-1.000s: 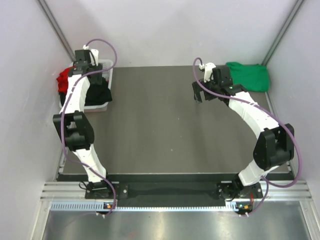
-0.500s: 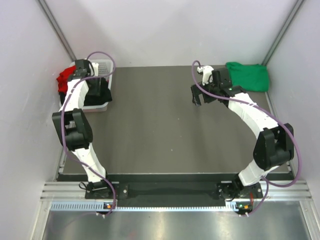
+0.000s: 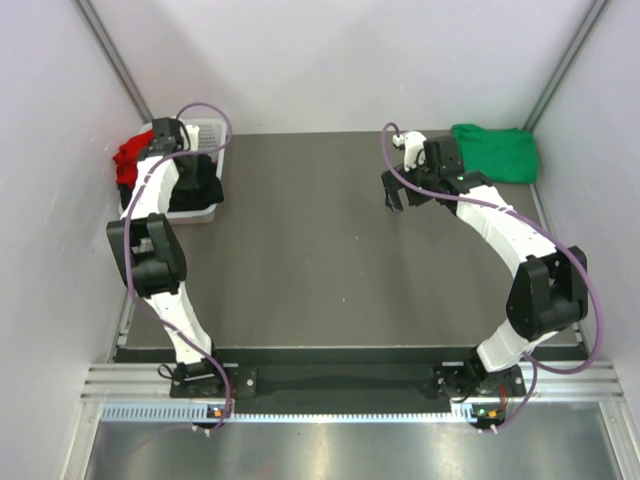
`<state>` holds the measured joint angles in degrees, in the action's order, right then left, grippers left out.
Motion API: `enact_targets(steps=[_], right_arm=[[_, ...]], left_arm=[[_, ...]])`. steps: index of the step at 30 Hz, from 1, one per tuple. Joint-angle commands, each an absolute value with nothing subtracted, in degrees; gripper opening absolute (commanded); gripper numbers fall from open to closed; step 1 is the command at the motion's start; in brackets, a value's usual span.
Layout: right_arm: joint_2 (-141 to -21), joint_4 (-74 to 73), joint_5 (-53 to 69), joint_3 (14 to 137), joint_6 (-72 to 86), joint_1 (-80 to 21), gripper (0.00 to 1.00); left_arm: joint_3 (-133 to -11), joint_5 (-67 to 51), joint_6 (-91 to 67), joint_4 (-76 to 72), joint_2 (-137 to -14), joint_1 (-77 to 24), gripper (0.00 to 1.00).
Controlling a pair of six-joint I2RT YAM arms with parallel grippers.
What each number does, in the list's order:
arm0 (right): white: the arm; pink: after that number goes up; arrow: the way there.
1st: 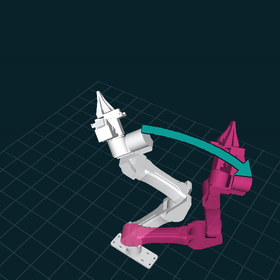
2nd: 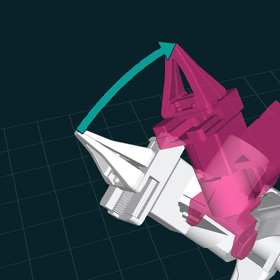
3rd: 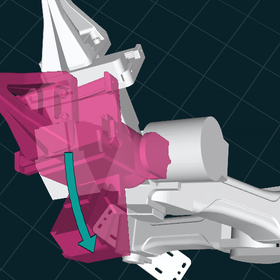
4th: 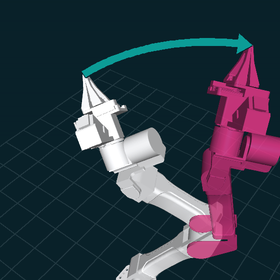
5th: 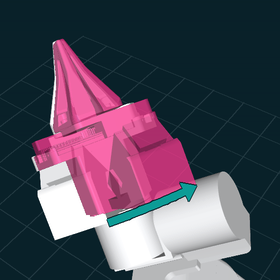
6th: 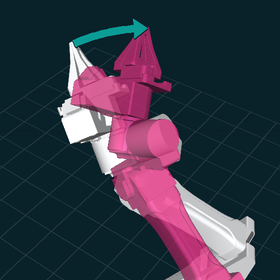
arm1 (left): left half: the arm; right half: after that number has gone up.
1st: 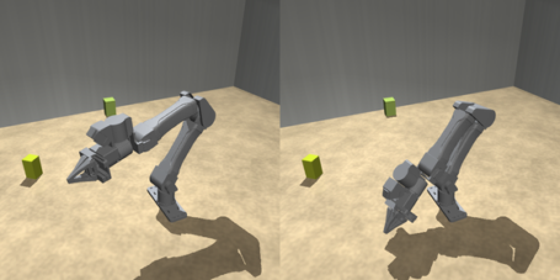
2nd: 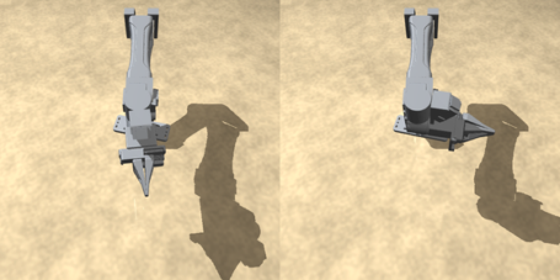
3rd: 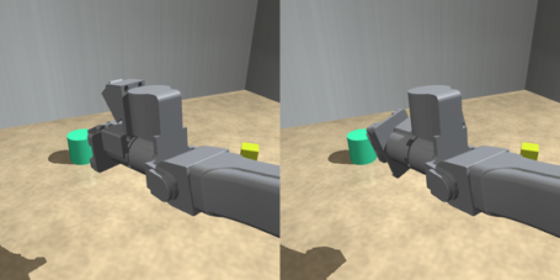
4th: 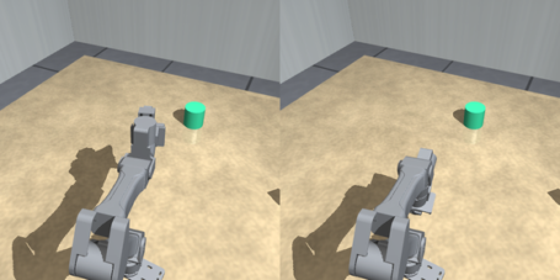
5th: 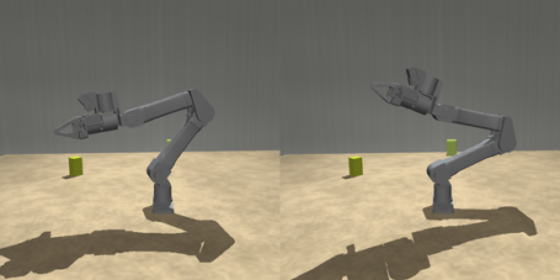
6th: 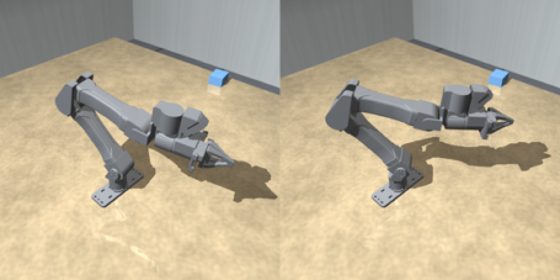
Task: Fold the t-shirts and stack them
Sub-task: Grab the tshirt from the pile, then move the tshirt to the center of the board
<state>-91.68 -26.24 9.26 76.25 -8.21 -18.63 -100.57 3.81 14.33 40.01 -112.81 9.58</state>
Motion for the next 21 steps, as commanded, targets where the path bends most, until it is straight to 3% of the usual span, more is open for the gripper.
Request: enact_targets(steps=[1, 10, 15, 21], right_arm=[[-92.2, -25.0, 7.3, 80.5, -12.1, -19.2, 1.0], [-90.9, -17.9, 4.0, 83.0, -12.9, -19.2, 1.0], [-95.4, -25.6, 4.0, 92.2, -10.4, -18.6, 1.0], [-93.6, -24.3, 2.9, 91.5, -12.3, -18.2, 1.0]], left_arm=[[-103.9, 2.3, 14.7, 38.6, -105.6, 7.1, 0.0], [-114.0, 3.4, 17.8, 37.8, -97.1, -1.7, 0.0], [-125.4, -3.4, 18.9, 37.4, -96.3, -7.4, 0.0], [-131.4, -6.4, 20.0, 37.0, -96.9, -18.6, 0.0]])
